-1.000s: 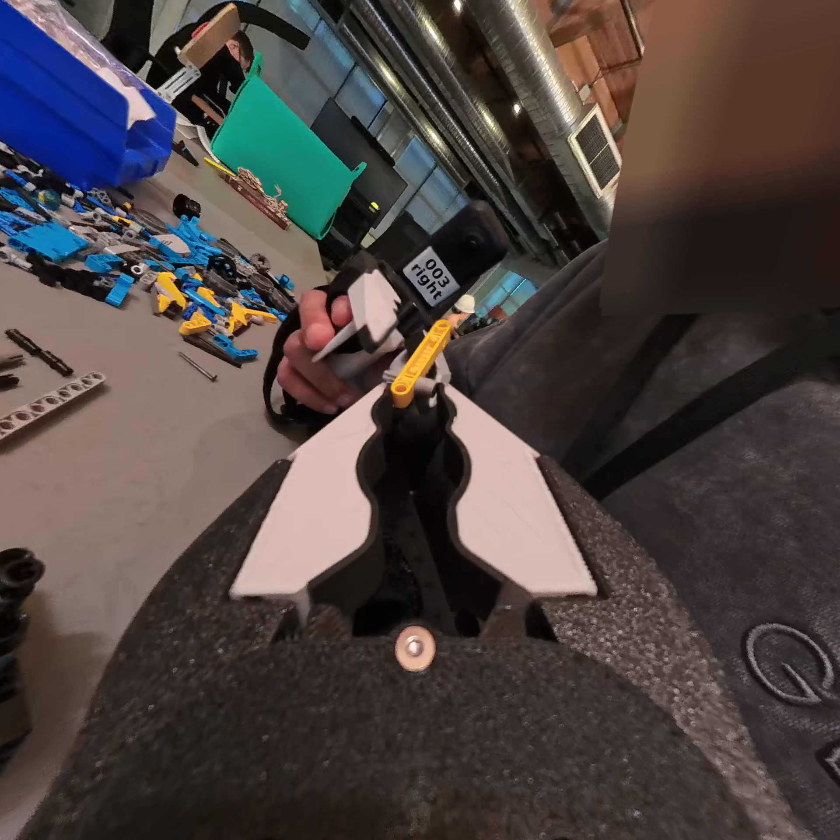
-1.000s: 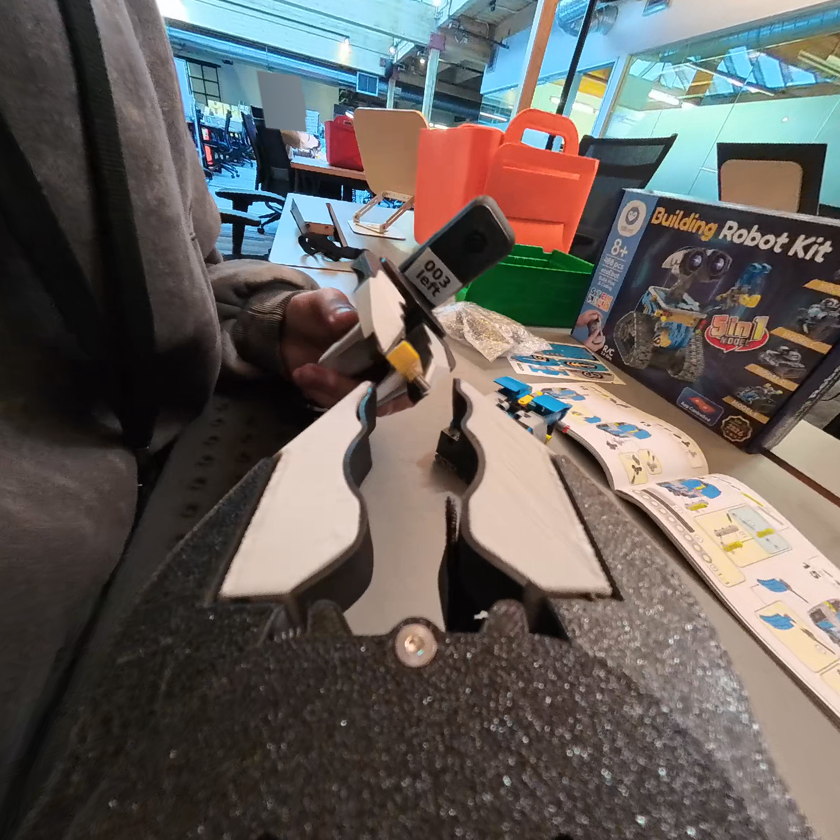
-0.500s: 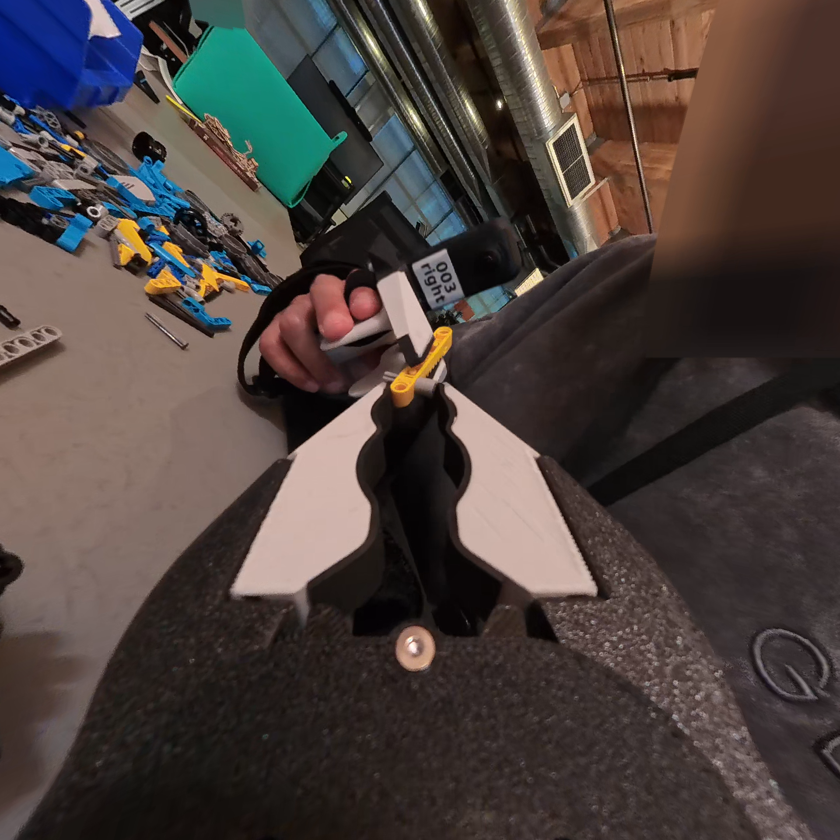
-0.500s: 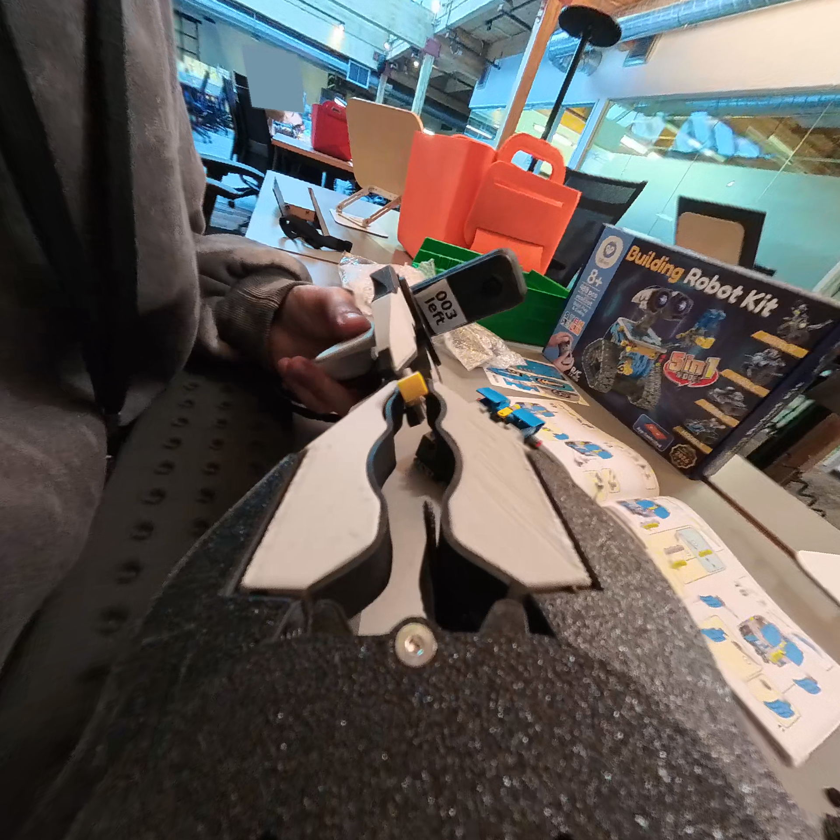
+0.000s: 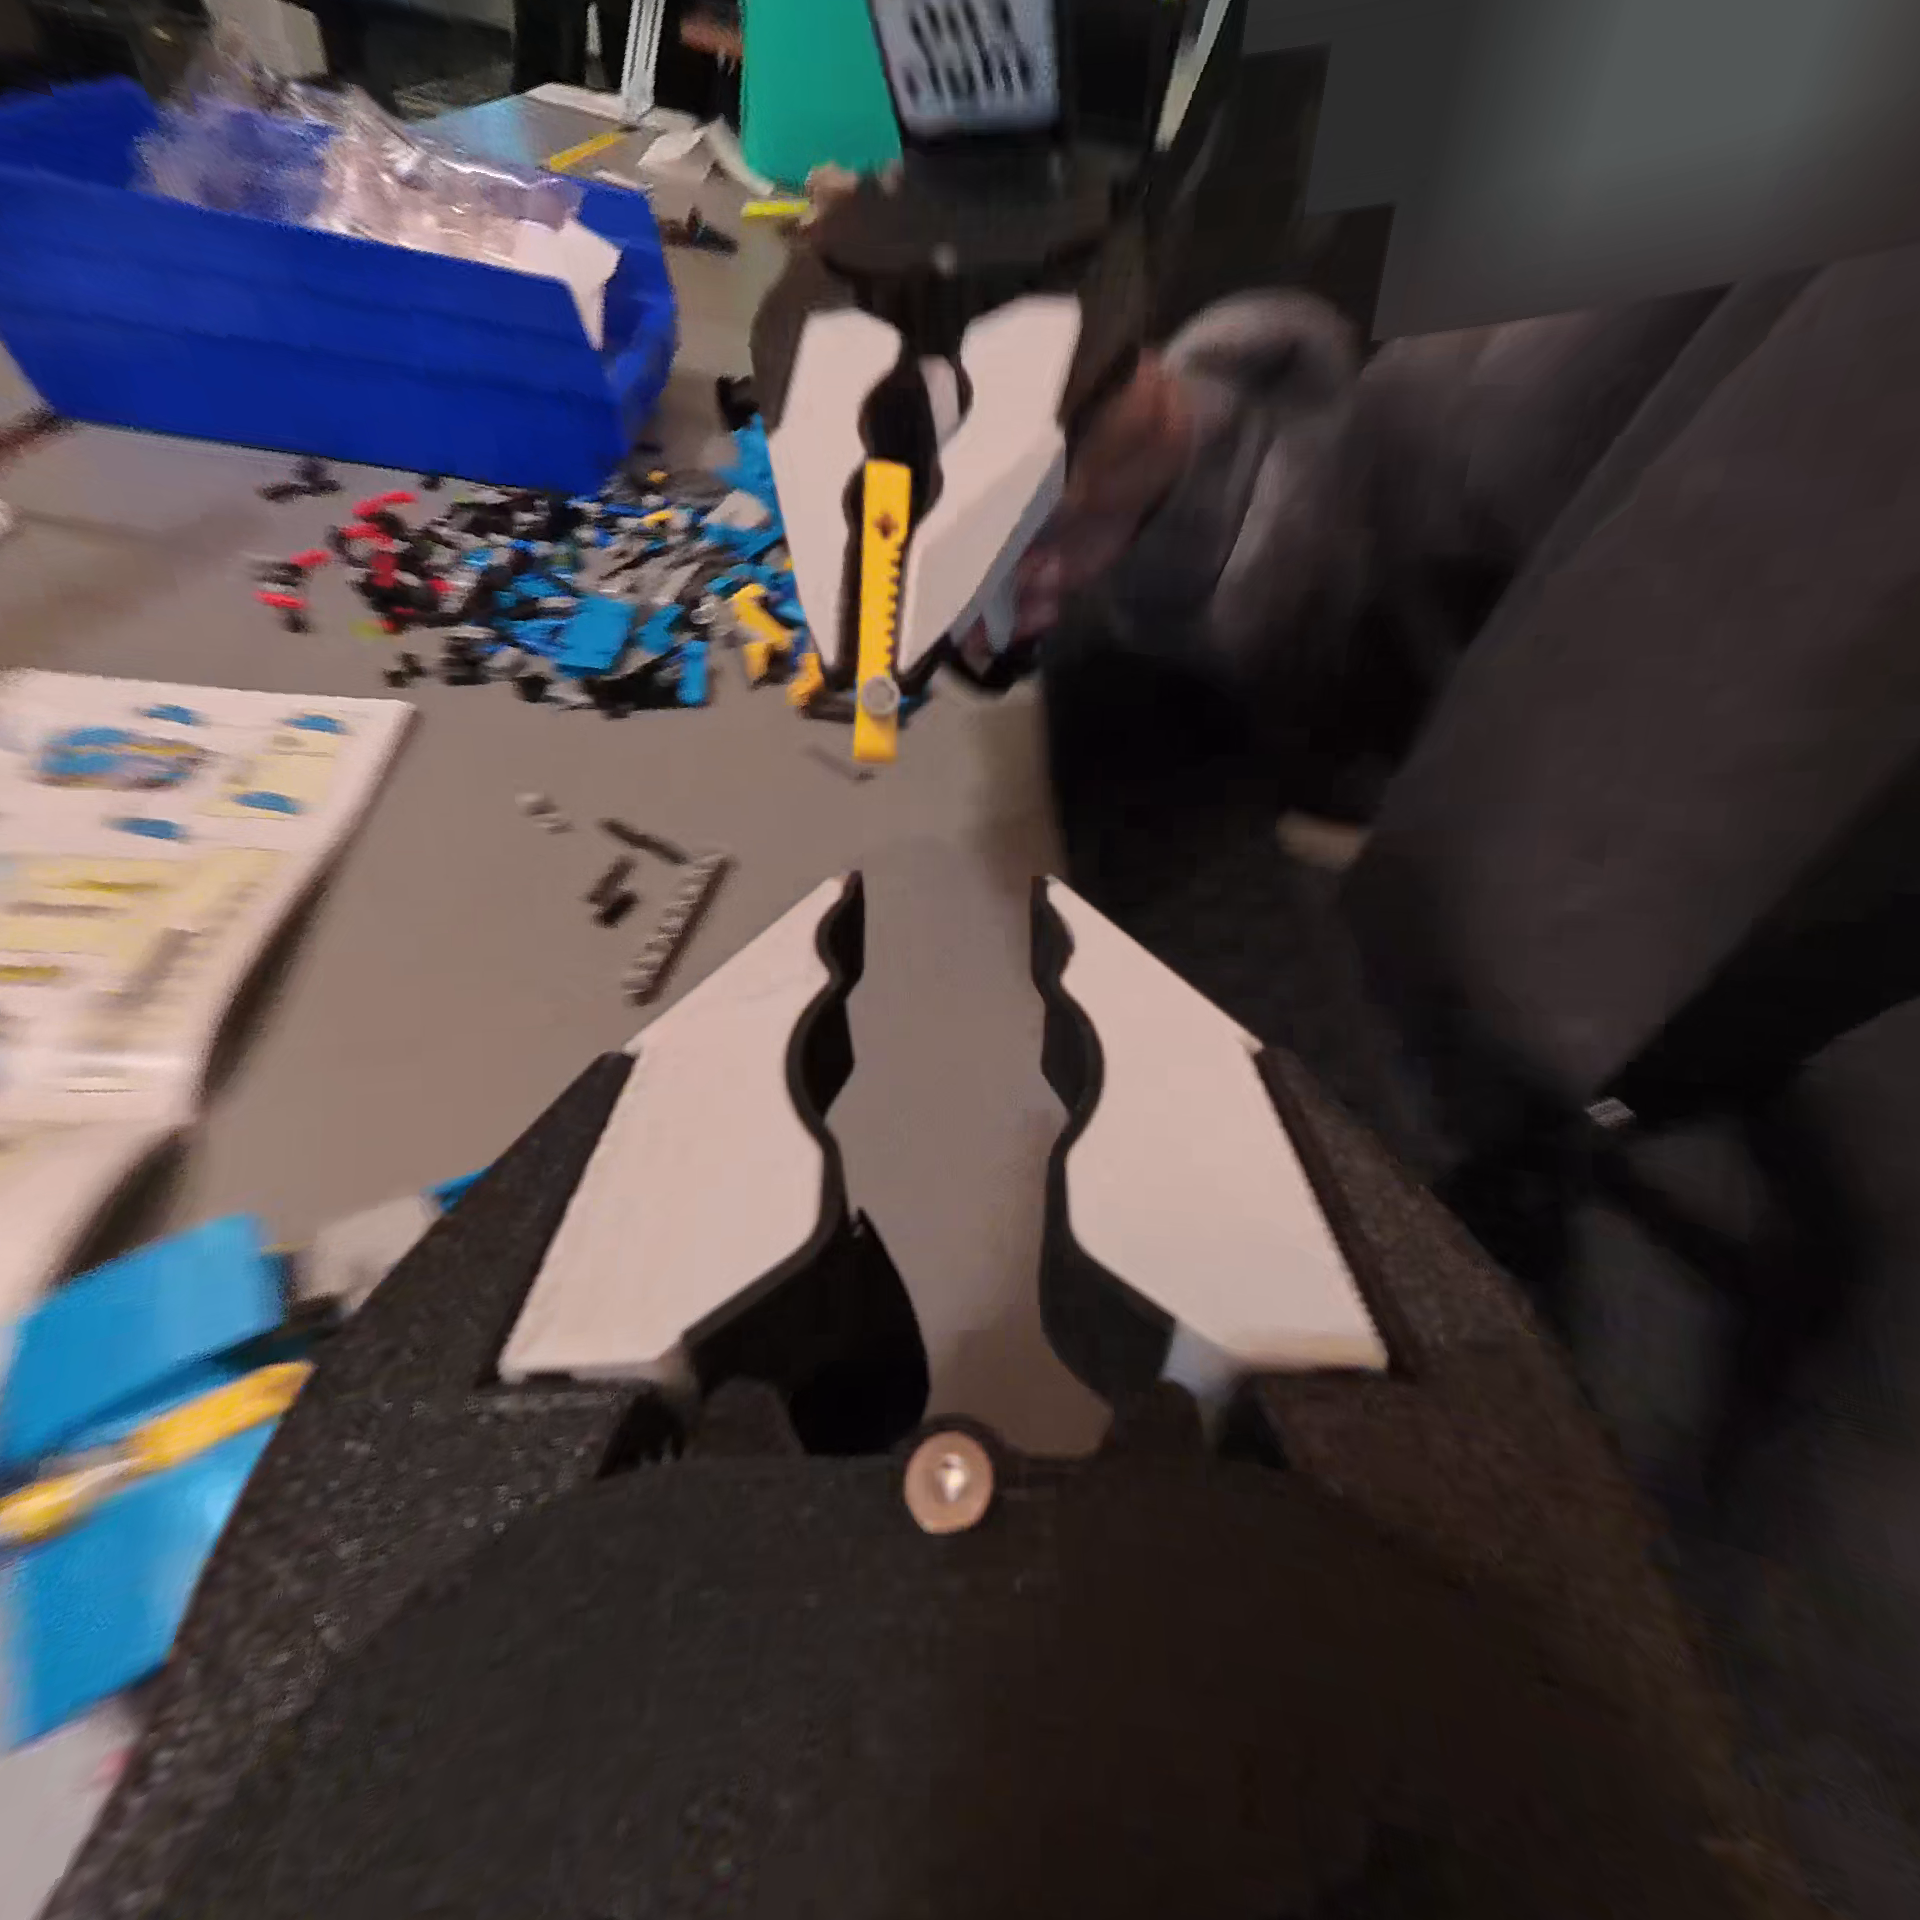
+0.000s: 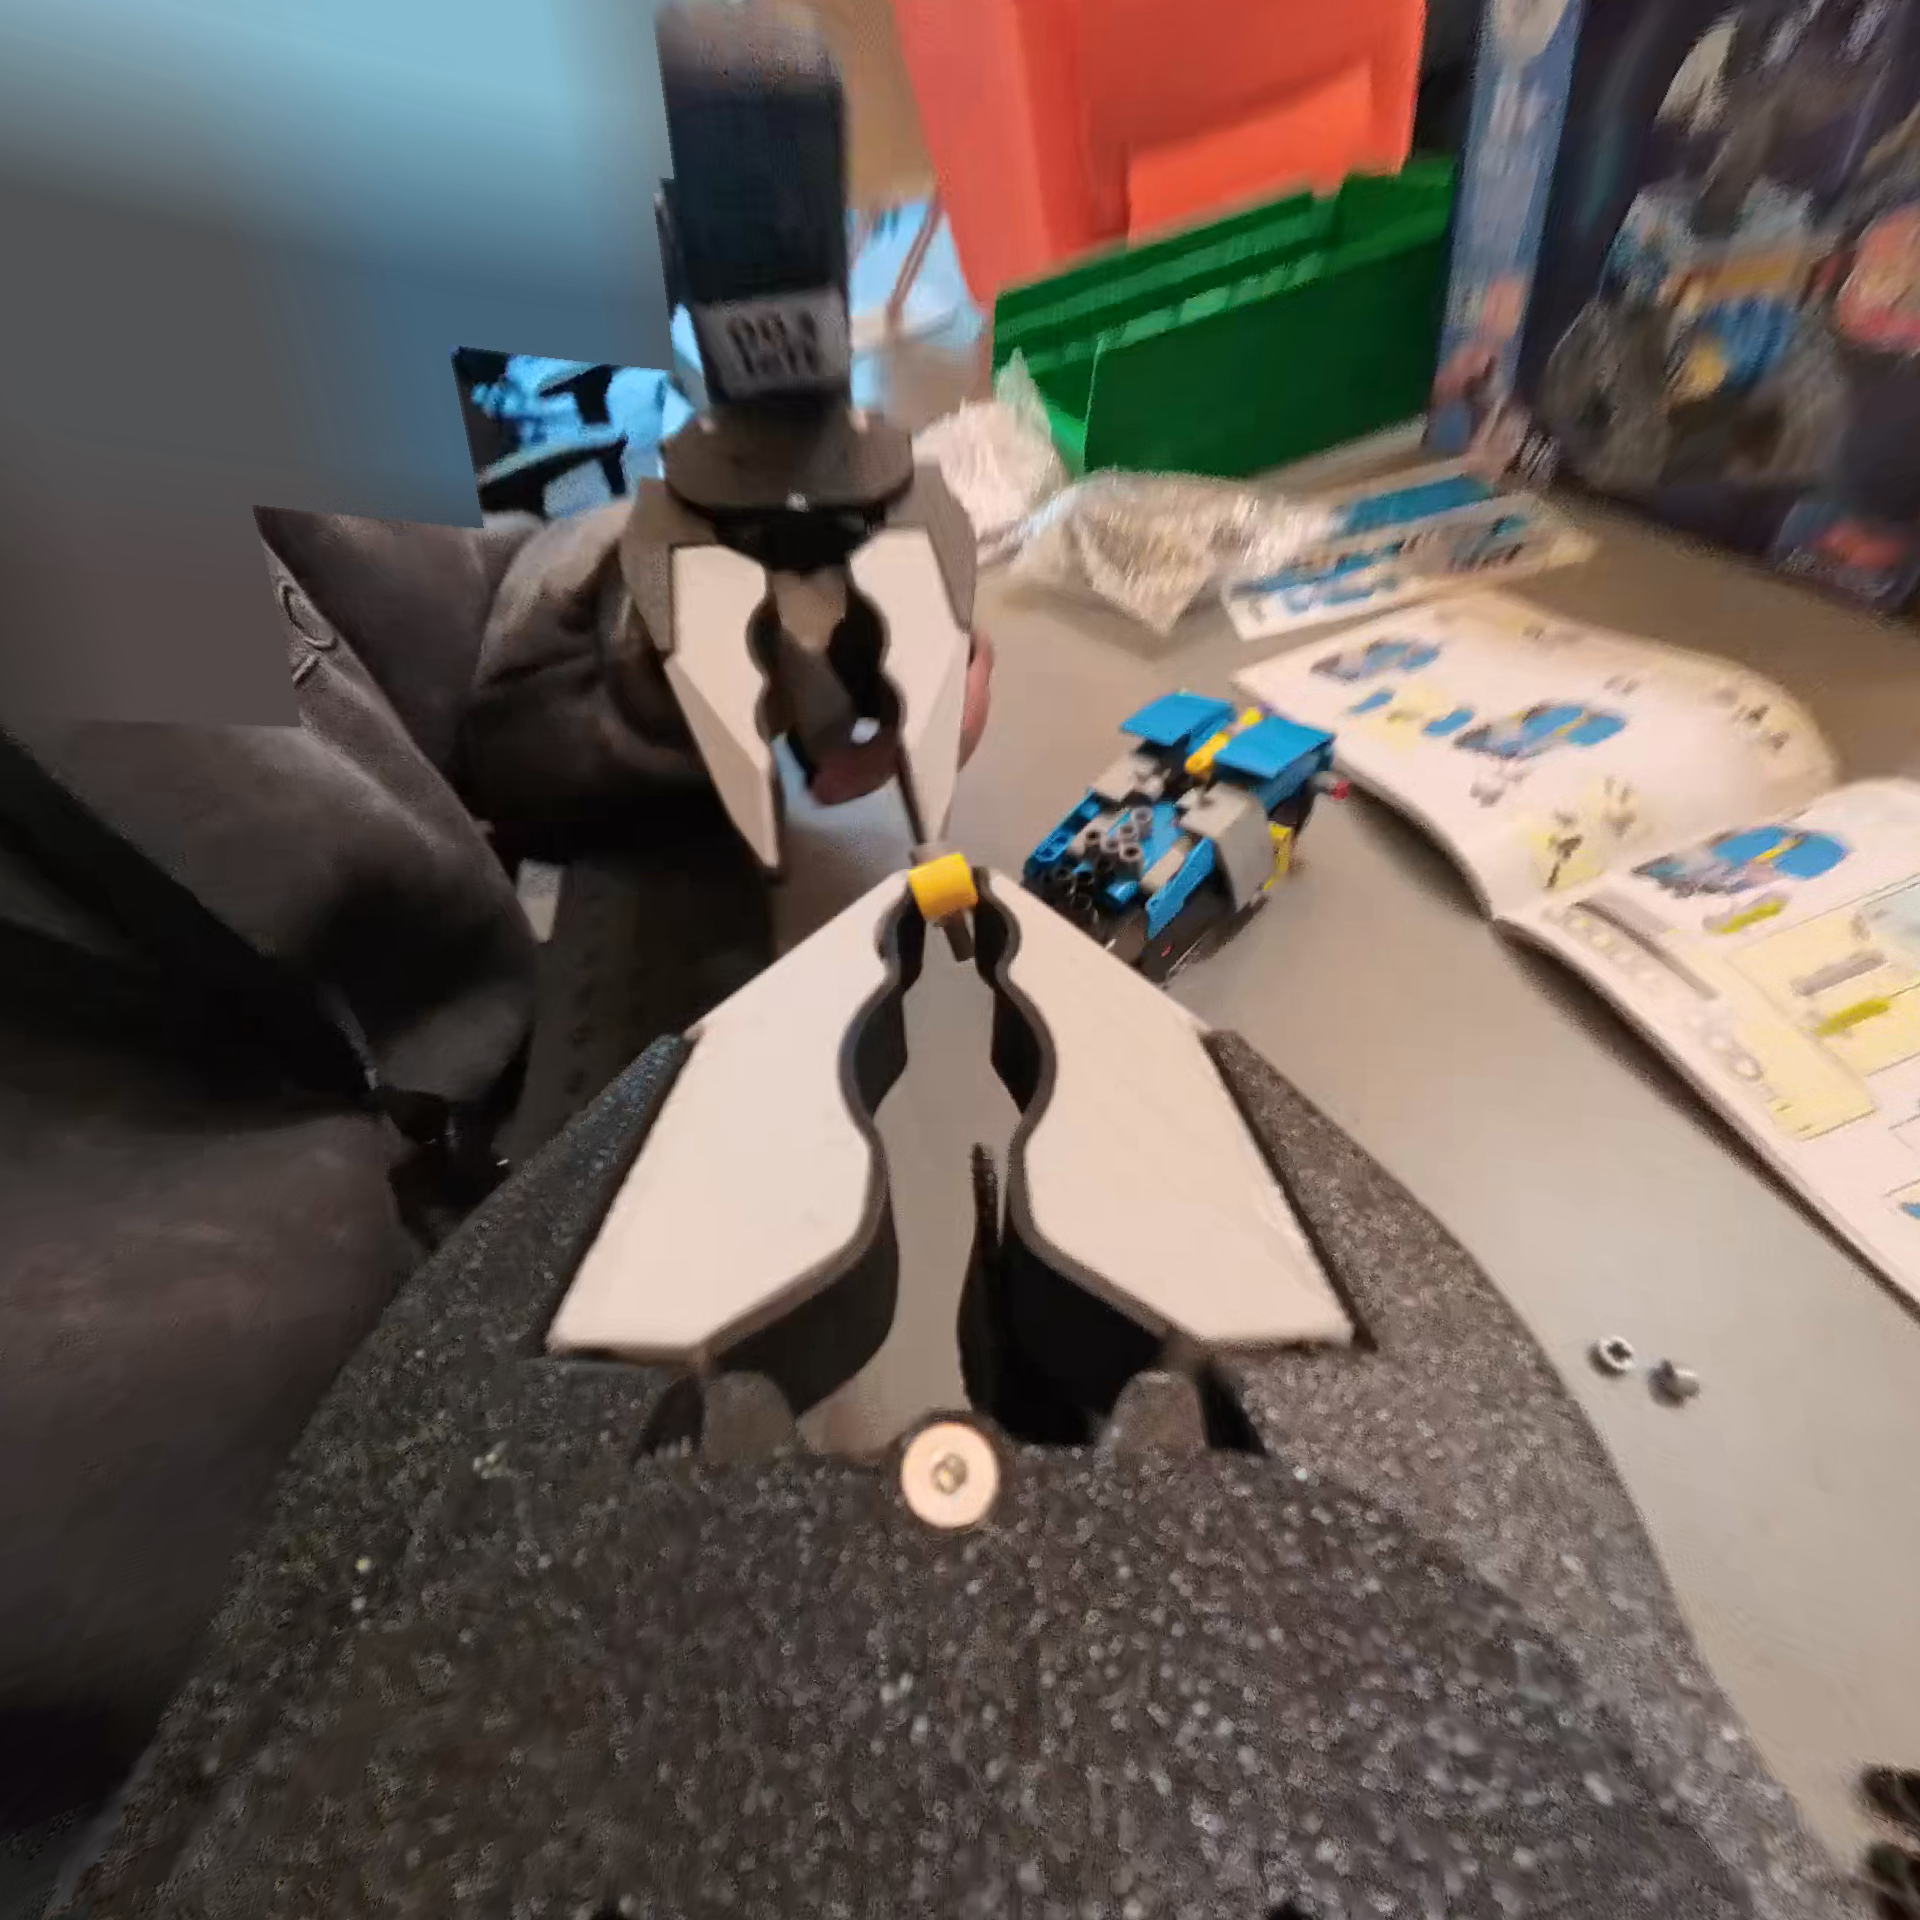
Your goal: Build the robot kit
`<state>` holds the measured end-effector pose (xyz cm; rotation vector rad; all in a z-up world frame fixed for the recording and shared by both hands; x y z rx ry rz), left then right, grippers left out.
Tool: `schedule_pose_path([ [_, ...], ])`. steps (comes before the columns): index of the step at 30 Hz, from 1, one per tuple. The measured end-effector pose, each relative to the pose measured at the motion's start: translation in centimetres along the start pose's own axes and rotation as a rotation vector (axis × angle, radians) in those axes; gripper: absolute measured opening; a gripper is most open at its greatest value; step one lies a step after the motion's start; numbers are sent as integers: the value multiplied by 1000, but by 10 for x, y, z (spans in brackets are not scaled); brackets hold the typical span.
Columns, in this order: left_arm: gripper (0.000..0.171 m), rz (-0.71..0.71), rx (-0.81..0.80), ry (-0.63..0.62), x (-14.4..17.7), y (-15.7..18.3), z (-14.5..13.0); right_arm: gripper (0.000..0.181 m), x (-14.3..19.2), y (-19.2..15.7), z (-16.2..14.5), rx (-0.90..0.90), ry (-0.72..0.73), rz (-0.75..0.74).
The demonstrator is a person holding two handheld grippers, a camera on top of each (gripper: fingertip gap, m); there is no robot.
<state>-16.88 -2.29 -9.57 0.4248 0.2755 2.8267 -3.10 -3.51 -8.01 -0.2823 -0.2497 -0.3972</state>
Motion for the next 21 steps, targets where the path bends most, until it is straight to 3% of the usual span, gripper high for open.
schedule_pose_path([
  [4,33,142,-197,-122,9,-36,7,8,-19,33,22,-189,-155,54],
  [8,30,44,-2,-79,12,-56,9,8,-42,58,28,-357,-84,163],
  [10,30,9,78,7,15,-60,8,8,-51,55,28,-366,-57,239],
  [13,28,0,151,108,27,-63,7,8,-64,54,18,-307,-119,214],
  [16,9,-12,169,127,34,-61,2,7,-70,48,14,-297,-151,238],
  [21,8,26,122,99,38,-56,-9,6,-80,42,11,-266,-80,253],
])
Point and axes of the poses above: each gripper's, where its closed fingertips meet, x back along the fingers, z out of its top, y = z × x across the jaws, the point moved 6 cm from there along x, back along the fingers, and after that the axes turned 3 degrees about -z, right-handed, at the moved point
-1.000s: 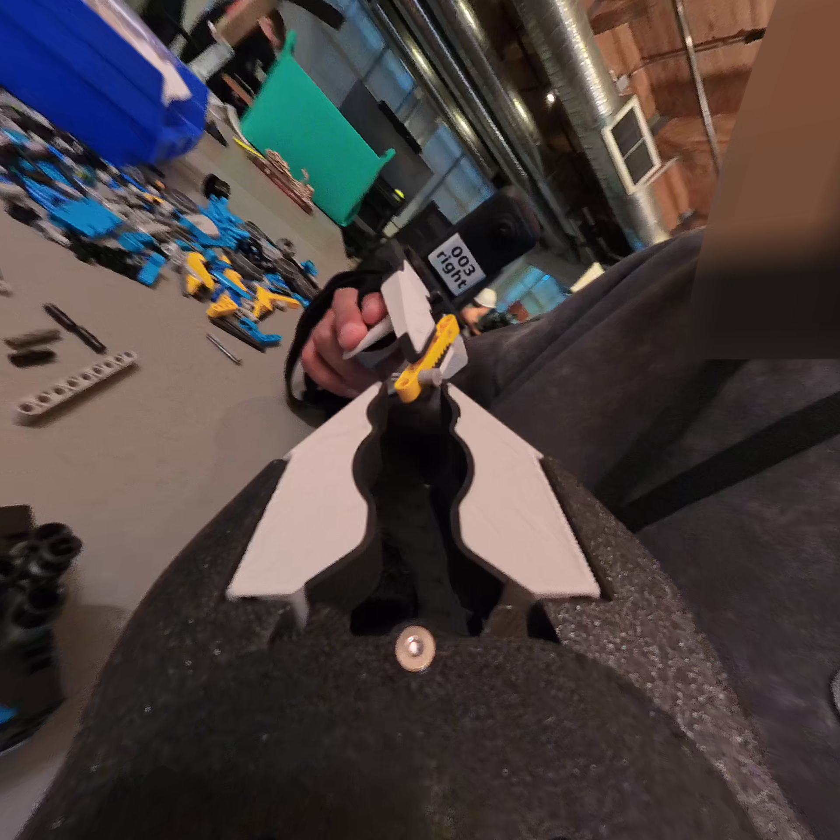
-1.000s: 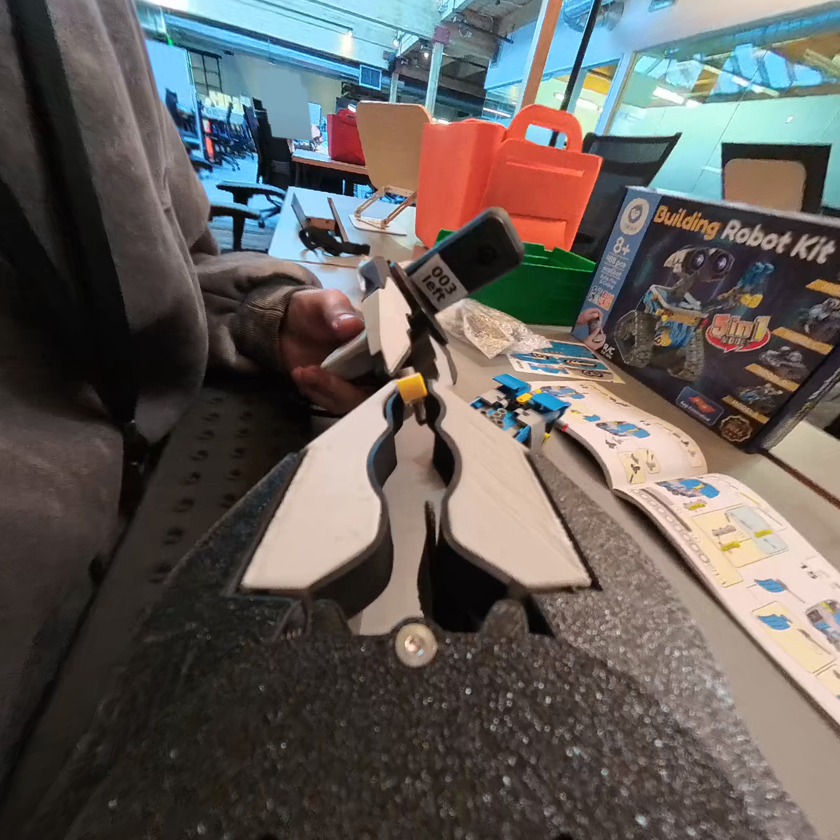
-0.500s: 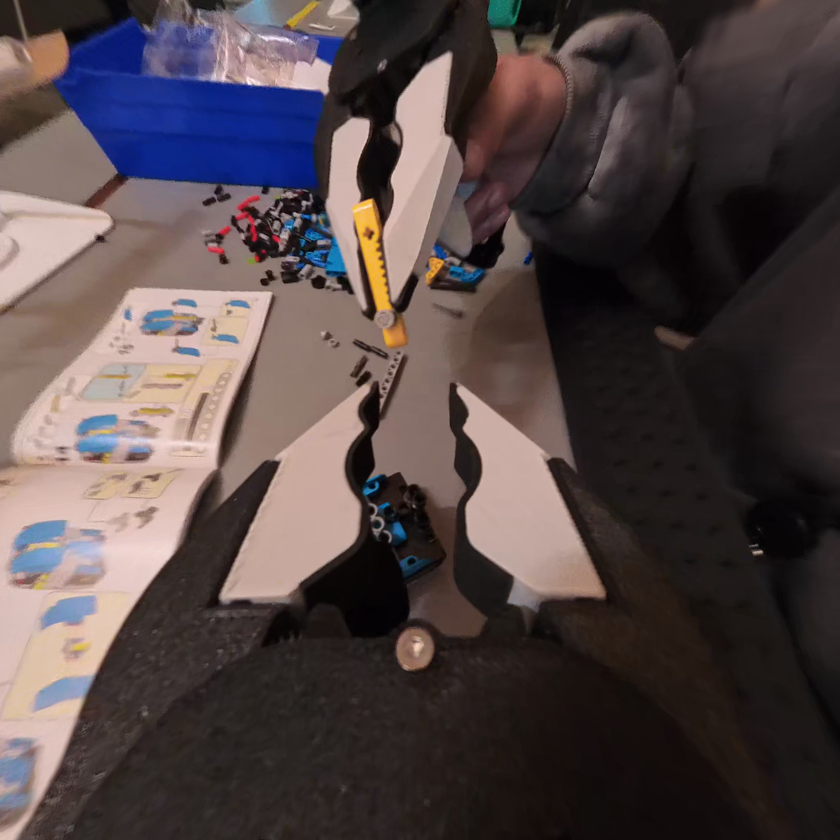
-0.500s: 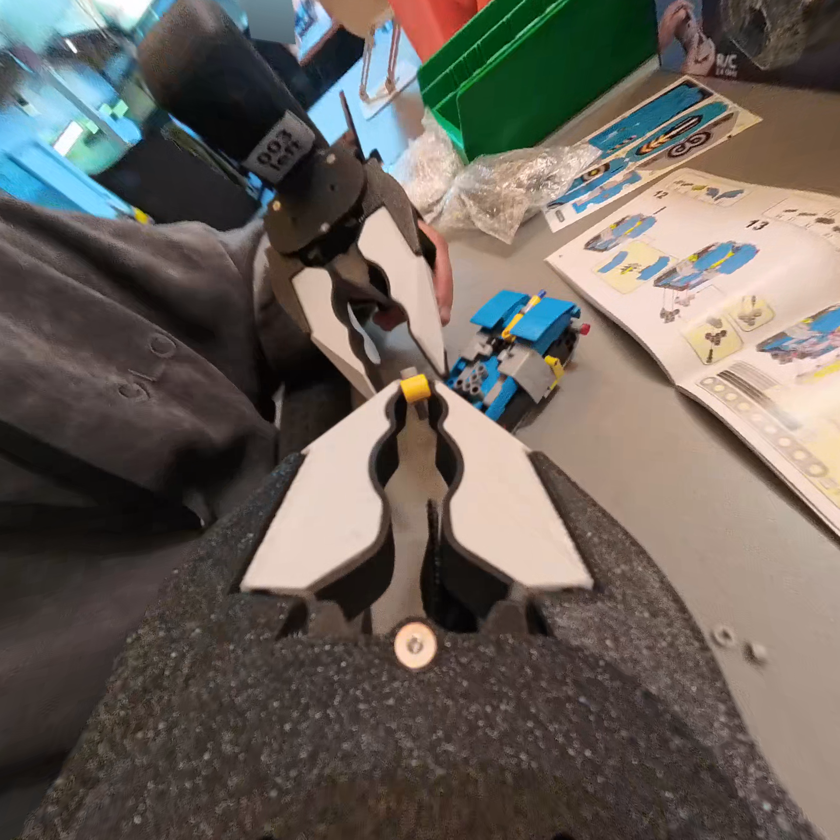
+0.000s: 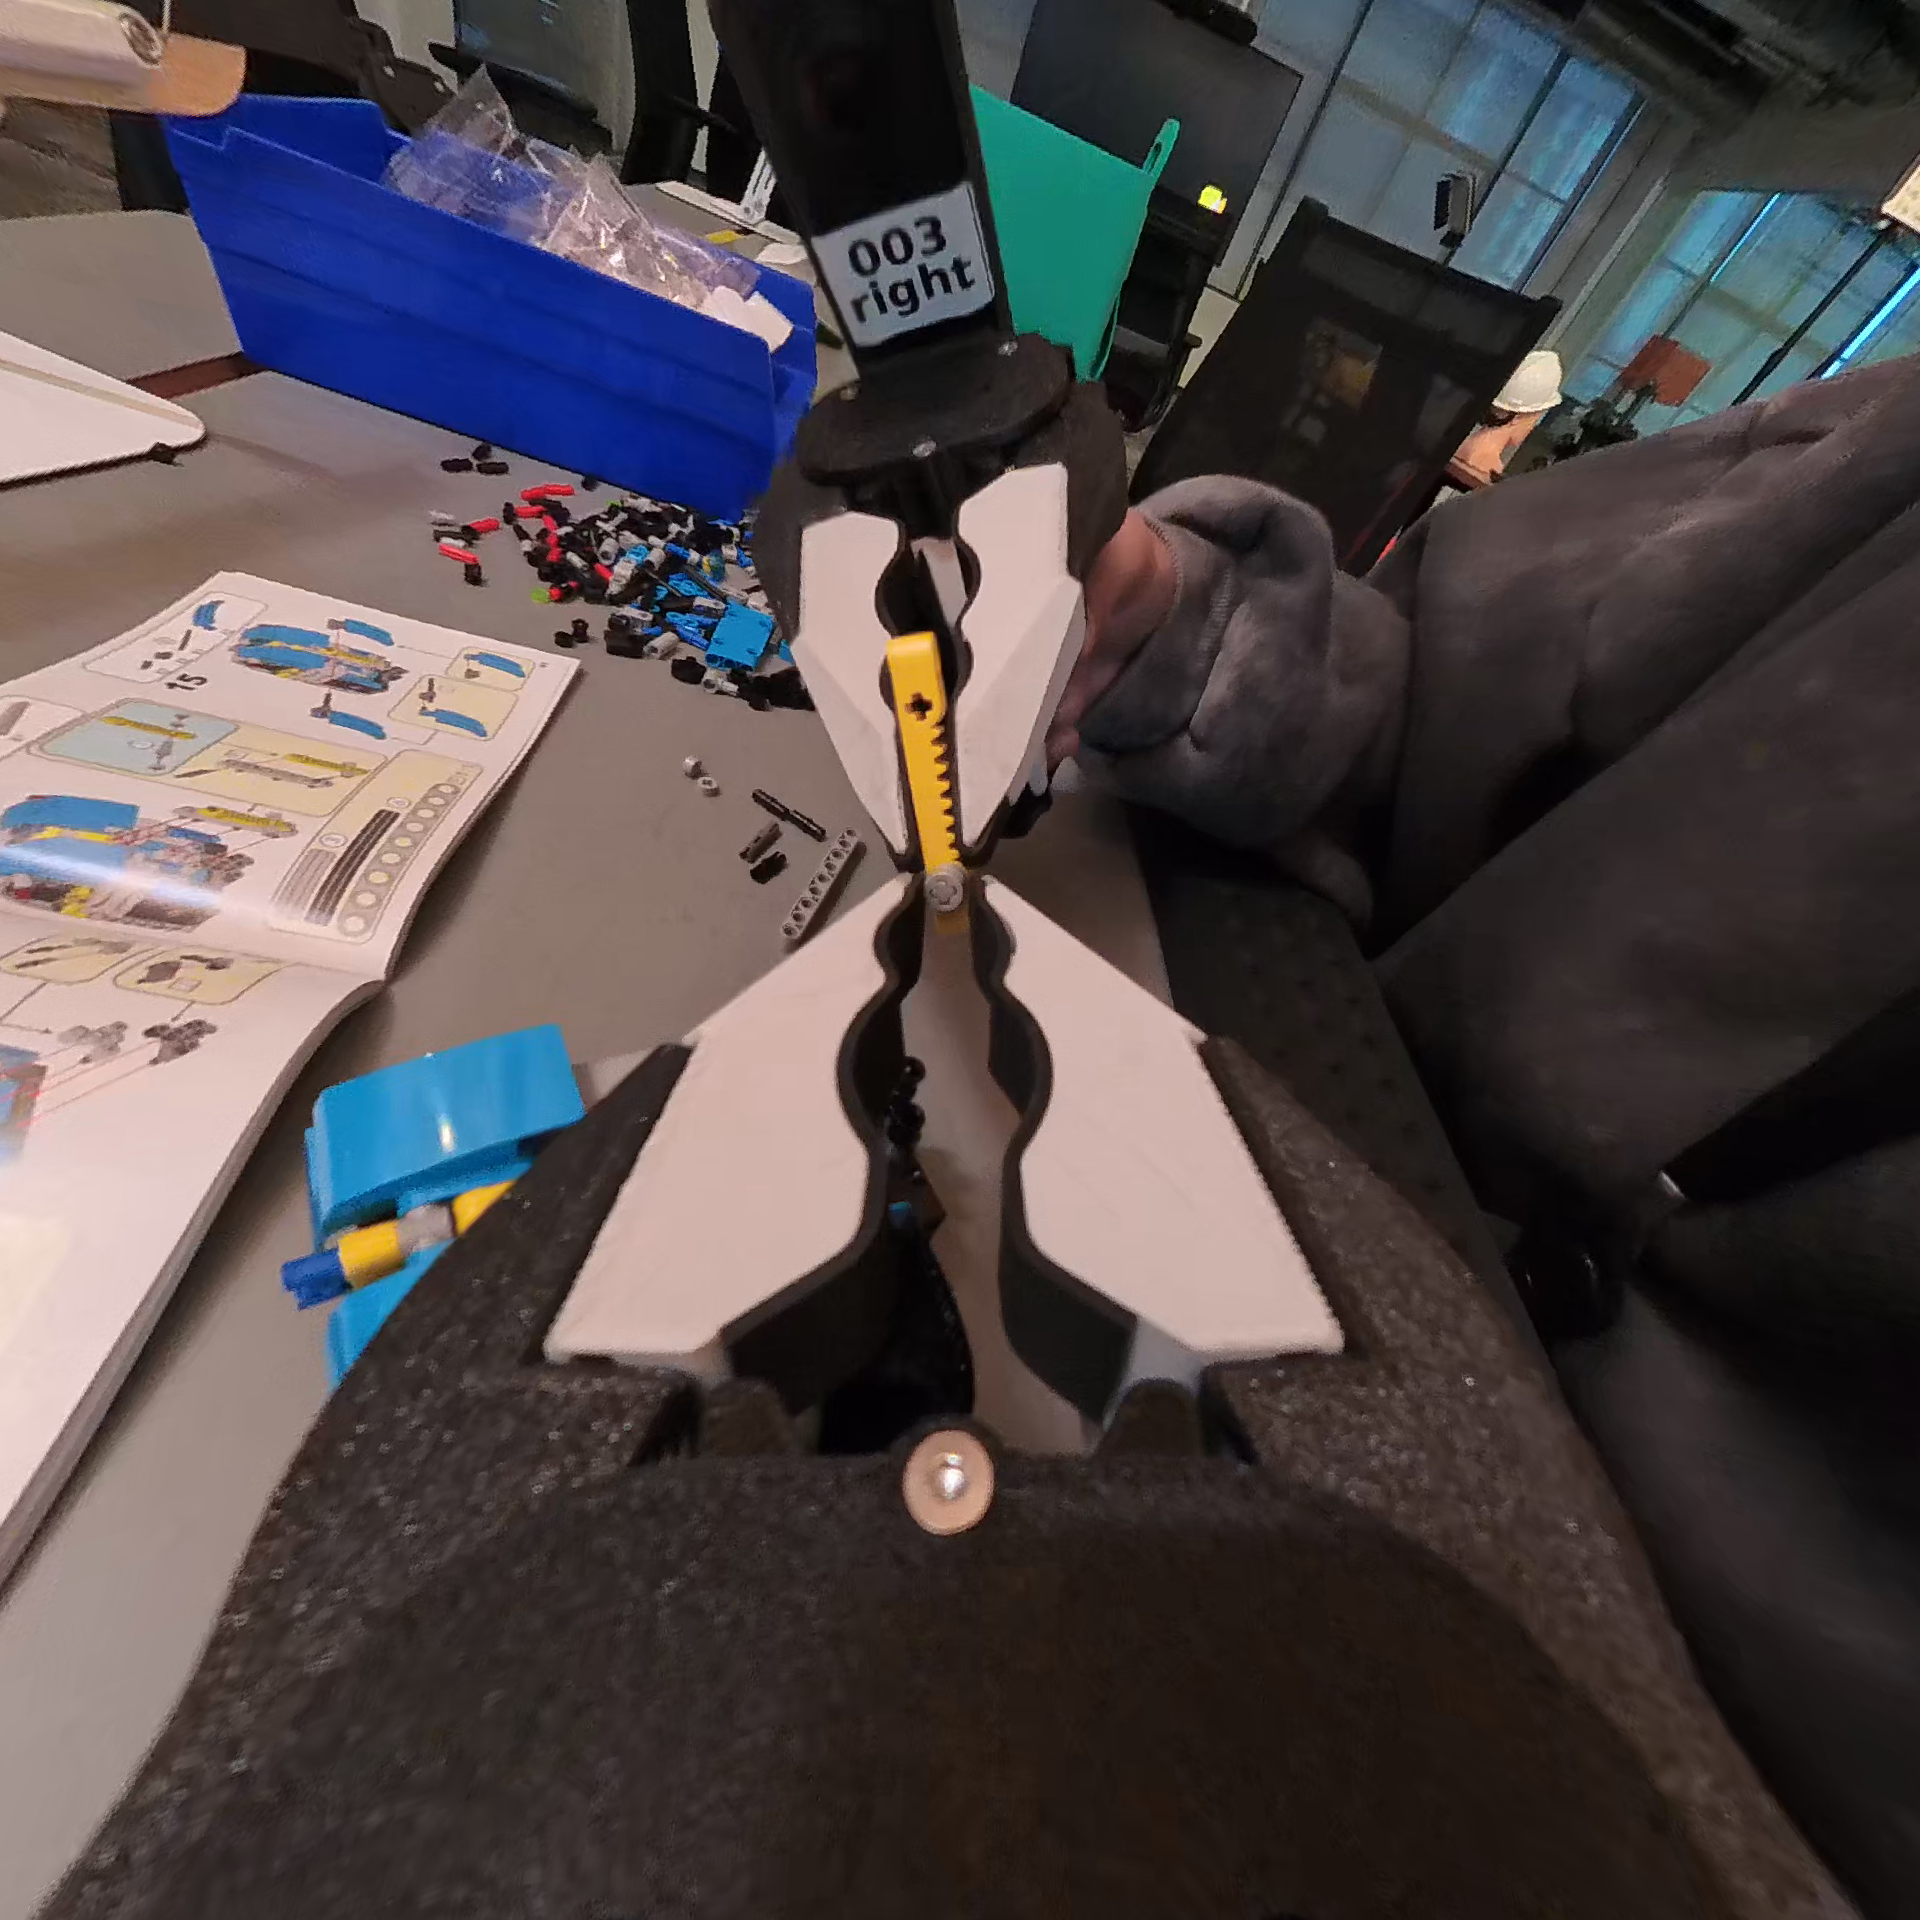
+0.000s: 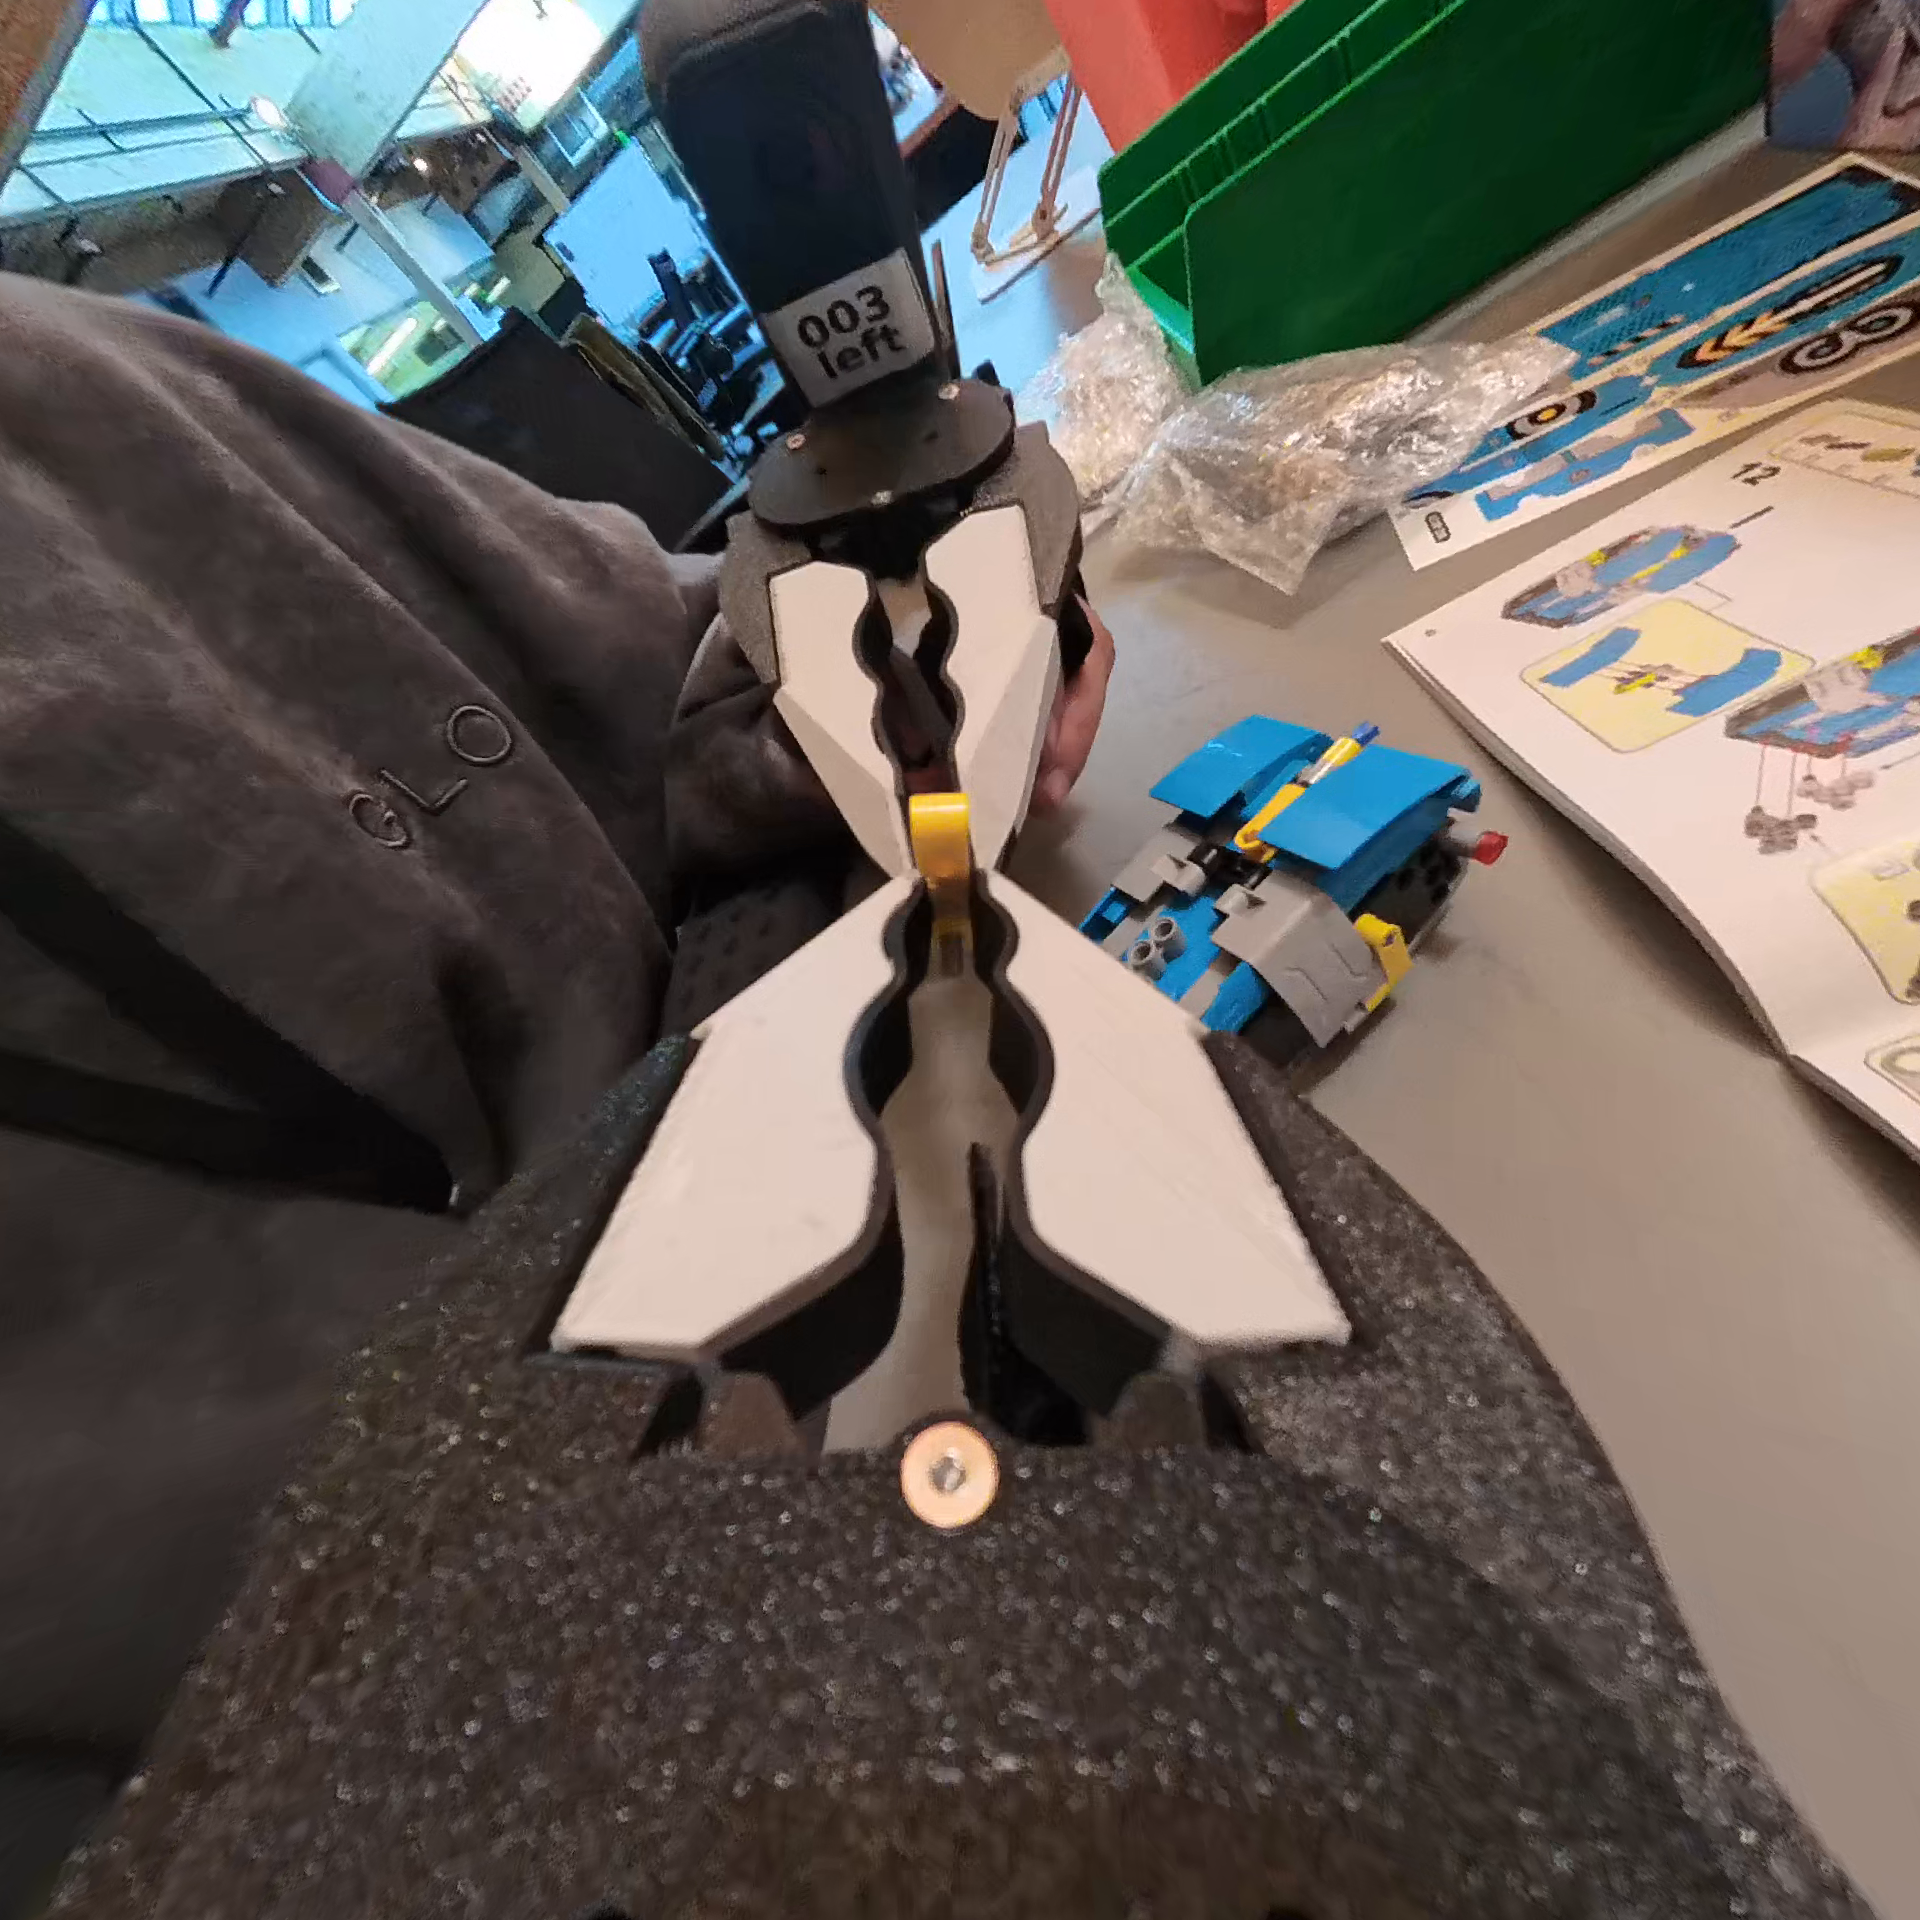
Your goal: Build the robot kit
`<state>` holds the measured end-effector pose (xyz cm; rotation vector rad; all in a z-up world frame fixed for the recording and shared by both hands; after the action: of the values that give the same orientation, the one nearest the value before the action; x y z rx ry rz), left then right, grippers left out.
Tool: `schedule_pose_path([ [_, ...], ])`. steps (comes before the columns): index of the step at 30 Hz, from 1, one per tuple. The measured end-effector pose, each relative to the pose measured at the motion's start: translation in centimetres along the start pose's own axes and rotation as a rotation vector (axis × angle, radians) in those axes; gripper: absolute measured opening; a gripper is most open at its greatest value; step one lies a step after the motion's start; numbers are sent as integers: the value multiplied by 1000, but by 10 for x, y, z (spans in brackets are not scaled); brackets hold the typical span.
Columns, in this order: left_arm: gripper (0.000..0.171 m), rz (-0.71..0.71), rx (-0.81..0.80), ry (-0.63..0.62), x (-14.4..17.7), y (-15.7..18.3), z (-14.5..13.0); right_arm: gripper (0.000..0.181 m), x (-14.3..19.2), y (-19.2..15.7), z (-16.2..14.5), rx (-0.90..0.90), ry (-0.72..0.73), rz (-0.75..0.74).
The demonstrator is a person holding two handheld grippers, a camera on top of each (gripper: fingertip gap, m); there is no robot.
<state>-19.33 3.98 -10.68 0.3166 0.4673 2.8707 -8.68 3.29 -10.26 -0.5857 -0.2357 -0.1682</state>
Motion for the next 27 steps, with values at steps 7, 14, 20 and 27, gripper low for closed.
schedule_pose_path([
  [7,7,10,24,-30,0,-2,-11,6,-6,4,-10,61,38,-17],
  [14,7,-2,64,-44,0,-3,-16,6,-7,6,-15,84,53,1],
  [20,7,-38,114,11,7,-3,-14,6,0,5,-7,68,134,30],
  [27,7,-47,144,37,8,-5,-14,6,1,0,-4,85,173,39],
])
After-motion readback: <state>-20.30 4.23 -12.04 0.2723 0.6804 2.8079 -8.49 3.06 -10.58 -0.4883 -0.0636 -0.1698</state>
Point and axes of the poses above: each gripper's, where its closed fingertips meet, x back along the fingers, z out of its top, y = z × x across the jaws, the point moved 6 cm from there along x, back along the fingers, and after that the axes turned 3 degrees about -z, right-handed, at the moved point
